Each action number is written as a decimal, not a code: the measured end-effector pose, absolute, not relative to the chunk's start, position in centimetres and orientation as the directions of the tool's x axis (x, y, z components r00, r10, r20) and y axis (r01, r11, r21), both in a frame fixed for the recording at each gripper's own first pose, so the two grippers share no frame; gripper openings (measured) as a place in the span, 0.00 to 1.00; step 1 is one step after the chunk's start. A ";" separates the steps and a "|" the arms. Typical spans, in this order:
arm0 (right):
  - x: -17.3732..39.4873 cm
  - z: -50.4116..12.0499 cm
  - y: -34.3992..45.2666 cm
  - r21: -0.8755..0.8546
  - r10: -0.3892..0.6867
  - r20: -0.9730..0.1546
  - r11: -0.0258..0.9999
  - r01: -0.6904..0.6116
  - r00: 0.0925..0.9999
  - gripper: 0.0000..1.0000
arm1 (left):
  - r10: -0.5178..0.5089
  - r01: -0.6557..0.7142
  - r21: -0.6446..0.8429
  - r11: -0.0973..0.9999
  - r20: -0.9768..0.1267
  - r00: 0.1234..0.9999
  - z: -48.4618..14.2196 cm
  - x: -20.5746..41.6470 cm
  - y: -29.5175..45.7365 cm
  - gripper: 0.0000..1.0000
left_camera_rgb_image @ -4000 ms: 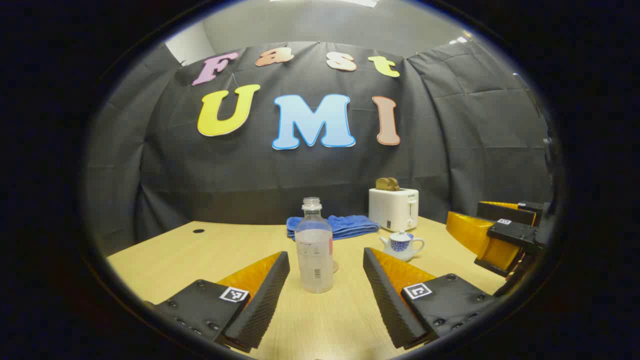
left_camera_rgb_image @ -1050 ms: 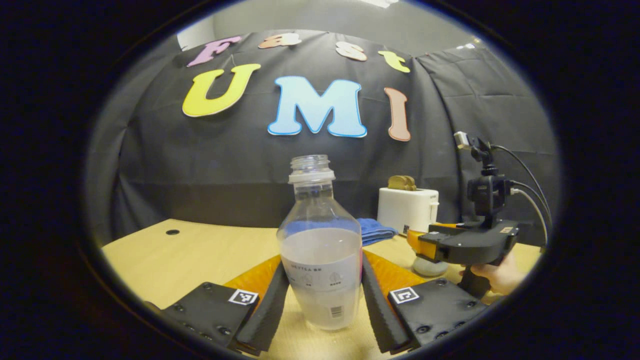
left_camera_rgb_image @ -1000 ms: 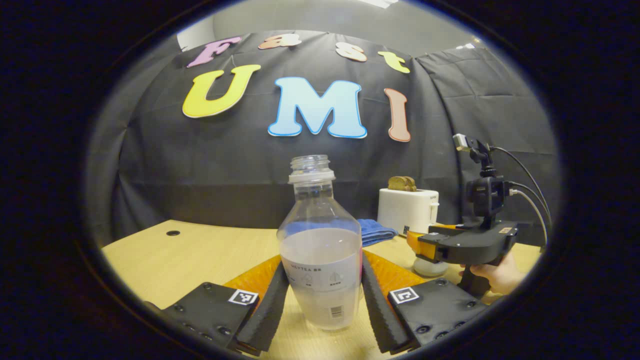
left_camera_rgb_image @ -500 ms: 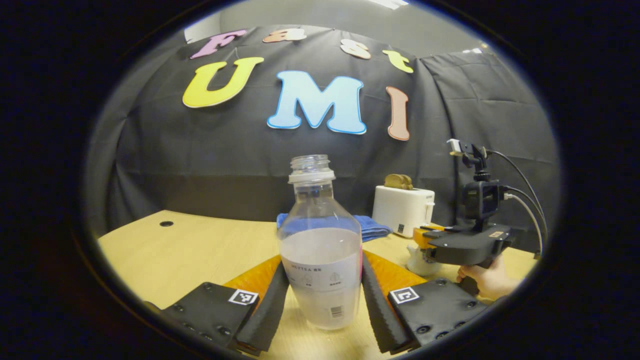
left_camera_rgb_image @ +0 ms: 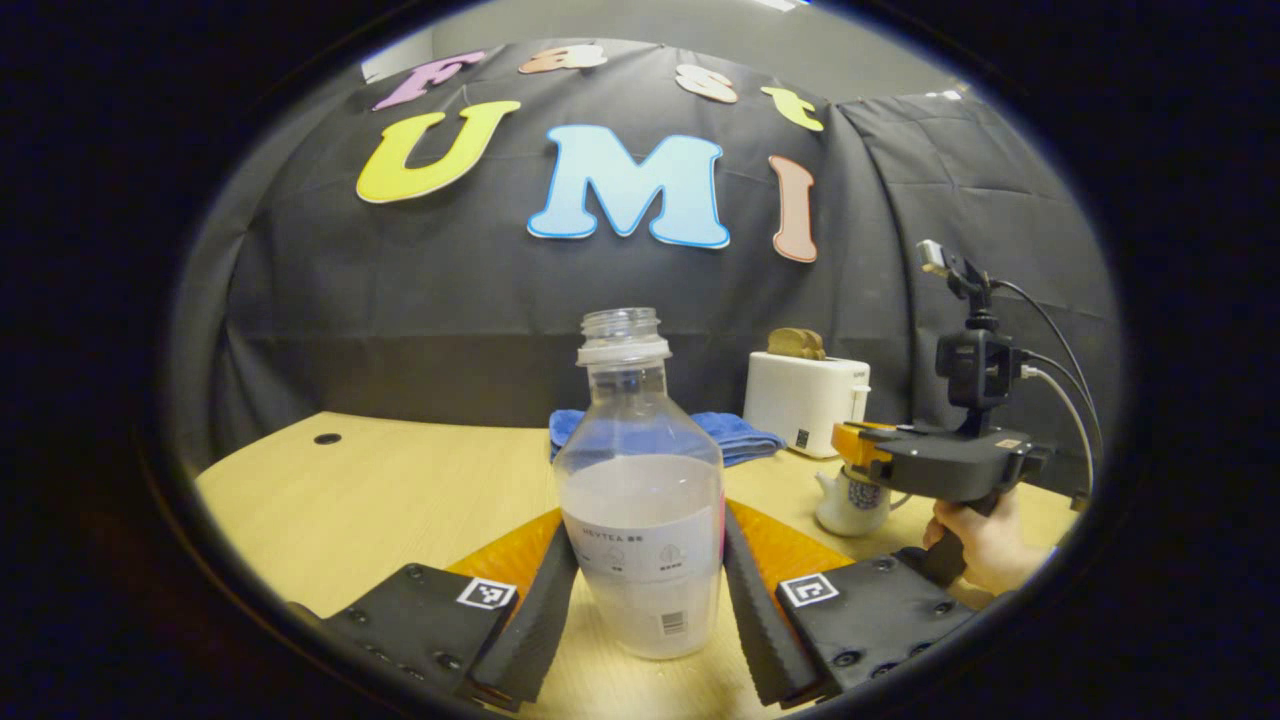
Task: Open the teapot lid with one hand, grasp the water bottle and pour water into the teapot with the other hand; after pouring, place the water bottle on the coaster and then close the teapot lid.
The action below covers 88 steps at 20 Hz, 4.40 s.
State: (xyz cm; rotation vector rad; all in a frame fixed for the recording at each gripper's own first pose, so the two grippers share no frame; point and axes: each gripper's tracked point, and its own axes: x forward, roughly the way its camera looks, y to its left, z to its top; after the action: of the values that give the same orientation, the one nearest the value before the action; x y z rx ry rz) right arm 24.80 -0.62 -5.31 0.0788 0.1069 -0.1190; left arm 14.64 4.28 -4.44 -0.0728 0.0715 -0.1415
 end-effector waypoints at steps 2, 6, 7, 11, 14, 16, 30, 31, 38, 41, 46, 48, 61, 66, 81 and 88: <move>24.4 -4.2 -1.1 0.076 -0.116 -0.092 0.989 0.123 0.989 0.08 | -0.142 0.138 -0.061 0.989 -0.065 0.988 -4.2 14.7 4.4 0.86; 23.1 -3.4 -2.2 0.071 -0.076 -0.110 0.994 0.084 0.991 0.08 | -0.144 0.145 0.010 0.989 -0.060 0.988 -3.2 14.4 4.1 0.86; 22.7 -3.5 -2.9 0.051 -0.066 -0.118 0.996 0.073 0.991 0.08 | -0.138 0.141 0.045 0.989 -0.061 0.989 -3.0 14.4 4.0 0.86; 21.5 -2.9 -6.3 -0.030 -0.070 -0.139 0.997 0.066 0.988 0.08 | -0.154 0.174 0.210 0.962 -0.108 0.982 -3.4 16.4 2.1 0.86; 21.0 -3.4 -8.8 -0.043 -0.079 -0.177 0.996 0.073 0.981 0.08 | -0.159 0.206 0.359 0.910 -0.157 0.975 -4.1 18.4 0.4 0.86; 20.7 -3.8 -10.0 -0.018 -0.087 -0.198 0.996 0.085 0.976 0.08 | -0.163 0.226 0.488 0.843 -0.168 0.972 -3.9 19.4 -0.8 0.87; 19.5 -2.1 -12.2 0.093 -0.107 -0.166 0.988 0.123 0.980 0.08 | -0.193 0.340 0.916 0.215 -0.301 0.934 -4.8 25.9 -8.7 0.72; 19.5 -2.1 -12.4 0.091 -0.113 -0.167 0.987 0.130 0.979 0.08 | -0.189 0.339 0.925 0.173 -0.306 0.933 -4.7 26.2 -9.0 0.84; 19.2 -2.0 -13.6 0.125 -0.141 -0.167 0.979 0.163 0.976 0.08 | -0.167 0.323 0.942 -0.087 -0.334 0.928 -3.7 26.5 -9.5 0.84; 19.1 -1.8 -13.9 0.155 -0.139 -0.161 0.974 0.164 0.977 0.08 | -0.144 0.305 0.932 -0.198 -0.335 0.931 -3.6 26.9 -9.2 0.84; 19.0 -1.6 -13.8 0.162 -0.136 -0.152 0.974 0.160 0.979 0.08 | -0.126 0.279 0.905 -0.321 -0.333 0.935 -3.4 27.2 -9.7 0.84; 19.1 -1.7 -13.6 0.161 -0.131 -0.152 0.975 0.156 0.980 0.08 | -0.122 0.264 0.893 -0.366 -0.327 0.937 -3.1 27.3 -10.1 0.84; 19.2 -1.4 -12.8 0.182 -0.101 -0.144 0.975 0.127 0.984 0.08 | -0.094 0.191 0.793 -0.578 -0.298 0.950 -1.1 27.2 -11.4 0.84; 19.2 -1.5 -12.6 0.186 -0.091 -0.145 0.975 0.118 0.985 0.08 | -0.090 0.150 0.732 -0.664 -0.277 0.957 -0.5 27.0 -12.0 0.84; 19.2 -1.2 -12.3 0.206 -0.071 -0.137 0.974 0.098 0.988 0.08 | -0.083 0.104 0.624 -0.774 -0.263 0.961 1.1 26.5 -13.9 0.84; 19.3 -1.2 -11.9 0.217 -0.054 -0.136 0.973 0.083 0.989 0.08 | -0.071 0.098 0.604 -0.791 -0.250 0.966 1.5 26.4 -13.9 0.84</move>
State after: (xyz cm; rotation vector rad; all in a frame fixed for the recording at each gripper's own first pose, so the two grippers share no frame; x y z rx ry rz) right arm 19.28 -11.86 -1.20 0.2243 0.1302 -0.0695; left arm 26.43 -13.93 1.50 2.4598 0.0190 -0.3439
